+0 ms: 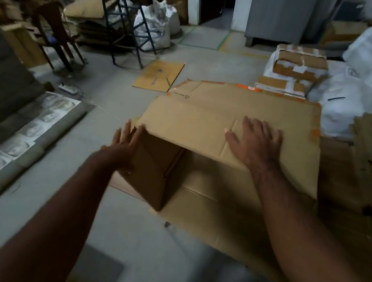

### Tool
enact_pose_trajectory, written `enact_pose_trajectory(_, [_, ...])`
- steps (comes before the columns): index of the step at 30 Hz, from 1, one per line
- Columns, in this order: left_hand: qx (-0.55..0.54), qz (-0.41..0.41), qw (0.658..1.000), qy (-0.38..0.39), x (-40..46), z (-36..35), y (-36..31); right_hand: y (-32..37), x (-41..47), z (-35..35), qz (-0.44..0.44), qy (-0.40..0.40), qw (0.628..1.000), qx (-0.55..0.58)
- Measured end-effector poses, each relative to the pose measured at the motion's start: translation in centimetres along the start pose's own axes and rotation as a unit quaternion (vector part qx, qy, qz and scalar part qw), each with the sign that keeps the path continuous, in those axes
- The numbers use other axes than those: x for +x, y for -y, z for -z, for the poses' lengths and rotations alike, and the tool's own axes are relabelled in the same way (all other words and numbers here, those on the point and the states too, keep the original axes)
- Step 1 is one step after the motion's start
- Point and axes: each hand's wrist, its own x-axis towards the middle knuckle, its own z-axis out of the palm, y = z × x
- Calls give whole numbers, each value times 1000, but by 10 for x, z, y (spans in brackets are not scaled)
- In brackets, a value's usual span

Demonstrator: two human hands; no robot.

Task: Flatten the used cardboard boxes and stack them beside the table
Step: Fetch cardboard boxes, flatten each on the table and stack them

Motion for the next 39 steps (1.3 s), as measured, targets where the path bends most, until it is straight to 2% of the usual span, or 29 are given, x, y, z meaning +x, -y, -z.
enact_pose_trajectory(2, [-149,28,988,-1,14,-5,23,6,1,-4,4,-5,1000,-4])
enact_pose_trajectory(3, [-242,24,970,-7,22,-7,31,11,1,-6,7,-6,1000,-4])
enact_pose_trajectory(6, [-483,15,874,-47,36,-12,48,33,5,-16,9,-8,1000,1])
enact_pose_trajectory(8, [-571,26,820,-22,45,-18,64,53,7,-31,20,-6,1000,-5])
enact_pose_trajectory(9, [-589,32,808,1,53,-26,77,64,5,-42,22,2,1000,-6])
enact_pose_trajectory(12, [-591,79,801,53,75,-62,113,101,-16,-88,-6,72,997,2])
enact_pose_trajectory(16, [-568,150,798,137,98,-135,153,144,-71,-170,-62,257,964,24])
enact_pose_trajectory(18, [-572,156,788,165,102,-169,165,152,-92,-197,-89,301,949,35])
enact_pose_trajectory(21, [-596,164,771,153,101,-192,172,155,-96,-206,-103,299,948,22])
enact_pose_trajectory(23, [-608,134,768,151,100,-196,174,158,-94,-202,-107,303,947,9])
enact_pose_trajectory(26, [-624,98,761,144,104,-191,173,167,-85,-187,-96,235,967,-3])
enact_pose_trajectory(28, [-614,104,770,139,106,-182,172,175,-73,-167,-75,170,982,-34])
enact_pose_trajectory(30, [-620,117,766,125,106,-172,170,184,-61,-143,-52,146,985,-73])
enact_pose_trajectory(34, [-702,181,670,157,108,-163,172,214,-88,-126,-22,126,989,-73])
enact_pose_trajectory(37, [-734,167,636,168,113,-160,175,228,-147,-140,-26,115,993,-29])
enact_pose_trajectory(39, [-730,170,637,181,119,-161,175,230,-187,-154,5,157,987,-14])
